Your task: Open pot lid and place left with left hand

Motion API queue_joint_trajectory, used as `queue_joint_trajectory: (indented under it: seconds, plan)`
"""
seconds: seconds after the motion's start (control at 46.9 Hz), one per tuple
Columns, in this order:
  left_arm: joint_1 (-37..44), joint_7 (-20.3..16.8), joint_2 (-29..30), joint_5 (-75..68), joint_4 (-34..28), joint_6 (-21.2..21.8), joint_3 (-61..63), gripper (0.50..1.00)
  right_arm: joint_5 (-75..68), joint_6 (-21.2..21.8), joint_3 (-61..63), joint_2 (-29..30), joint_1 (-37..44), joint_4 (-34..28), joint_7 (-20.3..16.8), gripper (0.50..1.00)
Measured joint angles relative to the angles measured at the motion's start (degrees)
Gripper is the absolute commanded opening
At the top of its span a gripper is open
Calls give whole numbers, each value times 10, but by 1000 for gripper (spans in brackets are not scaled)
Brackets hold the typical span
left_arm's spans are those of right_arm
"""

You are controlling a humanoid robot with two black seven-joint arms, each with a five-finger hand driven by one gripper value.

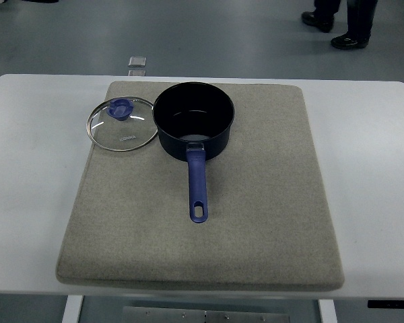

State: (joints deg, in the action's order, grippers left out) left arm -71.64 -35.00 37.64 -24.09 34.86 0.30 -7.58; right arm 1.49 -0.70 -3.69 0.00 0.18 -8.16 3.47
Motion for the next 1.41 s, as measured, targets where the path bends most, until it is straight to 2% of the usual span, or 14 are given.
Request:
queue_joint_trajectory:
  seconds: [0.213, 0.363, 0.448, 0.598, 0.683, 0.939, 1.281, 1.409]
  plan:
    - [54, 0, 3, 175, -1, -15, -57, 883, 0, 0, 0, 0, 0, 0, 0, 917]
    - [92, 0, -34, 223, -23, -15, -89, 879, 0, 0, 0, 0, 0, 0, 0, 917]
    - [97, 0, -83, 227, -71, -14, -97, 876, 0, 0, 0, 0, 0, 0, 0, 917]
    - [97, 0, -181, 227, -189, -14, -98, 874, 0, 0, 0, 0, 0, 0, 0, 917]
    - [97, 0, -221, 228, -223, -15, -99, 872, 0, 0, 0, 0, 0, 0, 0, 917]
    - [95, 0, -236, 265, -228, -19, -146, 872, 0, 0, 0, 0, 0, 0, 0, 917]
    - [127, 0, -254, 268, -230, -93, -200, 870, 0, 0, 0, 0, 0, 0, 0, 917]
    - [142, 0, -269, 267, -233, -98, -196, 872, 0, 0, 0, 0, 0, 0, 0, 917]
